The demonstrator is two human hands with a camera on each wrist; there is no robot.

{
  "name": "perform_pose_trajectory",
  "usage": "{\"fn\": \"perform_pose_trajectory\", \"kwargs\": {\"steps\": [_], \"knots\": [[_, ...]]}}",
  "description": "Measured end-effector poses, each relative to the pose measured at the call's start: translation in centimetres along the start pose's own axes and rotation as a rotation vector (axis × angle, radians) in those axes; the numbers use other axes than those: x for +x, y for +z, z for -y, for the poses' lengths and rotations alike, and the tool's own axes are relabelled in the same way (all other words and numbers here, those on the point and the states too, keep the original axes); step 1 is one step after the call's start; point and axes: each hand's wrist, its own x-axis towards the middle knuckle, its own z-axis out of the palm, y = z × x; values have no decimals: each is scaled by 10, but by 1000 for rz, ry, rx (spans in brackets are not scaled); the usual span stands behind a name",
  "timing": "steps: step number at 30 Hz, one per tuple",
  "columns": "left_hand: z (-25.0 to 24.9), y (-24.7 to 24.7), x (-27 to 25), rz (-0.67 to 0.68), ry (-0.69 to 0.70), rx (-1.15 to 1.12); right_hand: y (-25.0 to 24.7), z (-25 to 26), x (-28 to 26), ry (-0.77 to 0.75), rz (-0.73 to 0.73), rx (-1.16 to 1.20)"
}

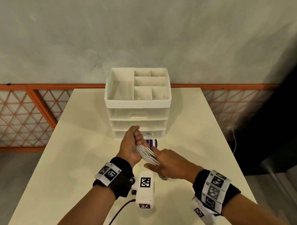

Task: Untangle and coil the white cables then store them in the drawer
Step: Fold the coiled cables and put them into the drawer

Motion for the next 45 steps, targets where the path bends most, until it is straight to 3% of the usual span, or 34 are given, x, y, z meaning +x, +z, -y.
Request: {"fn": "perform_pose_trajectory", "kwargs": {"steps": [8, 13, 16, 20, 30, 35, 41, 45], "knots": [[14, -8, 38, -57, -44, 109, 24, -29, 11, 0, 28, 290], [14, -9, 56, 75, -100, 269, 25, -57, 22, 87, 7, 529], [12, -8, 71, 88, -19, 439, 21, -76, 27, 129, -15, 588], [5, -12, 86, -56, 158, 272, 16, -95, 24, 193, -22, 627], [12, -28, 93, -80, 205, 284, -3, -96, 8, 206, 2, 635], [31, -48, 74, -58, 214, 298, -48, -63, 29, 99, 64, 515], [33, -59, 57, -51, 166, 277, -62, -37, 107, -72, 182, 47], [29, -58, 49, -46, 153, 233, -51, -41, 141, -46, 285, -244]]}}
